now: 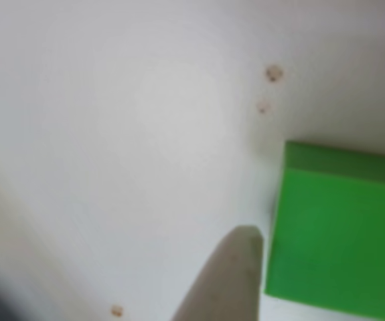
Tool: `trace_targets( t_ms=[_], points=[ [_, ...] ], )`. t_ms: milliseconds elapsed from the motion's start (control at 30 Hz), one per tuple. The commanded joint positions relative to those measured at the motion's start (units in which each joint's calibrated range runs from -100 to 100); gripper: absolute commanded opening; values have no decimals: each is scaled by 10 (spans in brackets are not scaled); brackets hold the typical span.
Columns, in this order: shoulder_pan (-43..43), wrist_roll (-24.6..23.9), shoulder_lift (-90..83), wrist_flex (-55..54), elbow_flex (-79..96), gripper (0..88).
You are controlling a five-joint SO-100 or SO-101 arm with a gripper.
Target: Pick up green cube and drop it in the blue box
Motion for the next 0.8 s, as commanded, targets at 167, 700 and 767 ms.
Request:
trace_targets(
  t_ms=[167,700,767],
  points=[
    [-6,-2,-6,-9,-36,249],
    [-2,1,19,-16,-38,241],
    [-2,1,19,-16,-40,241]
  ],
)
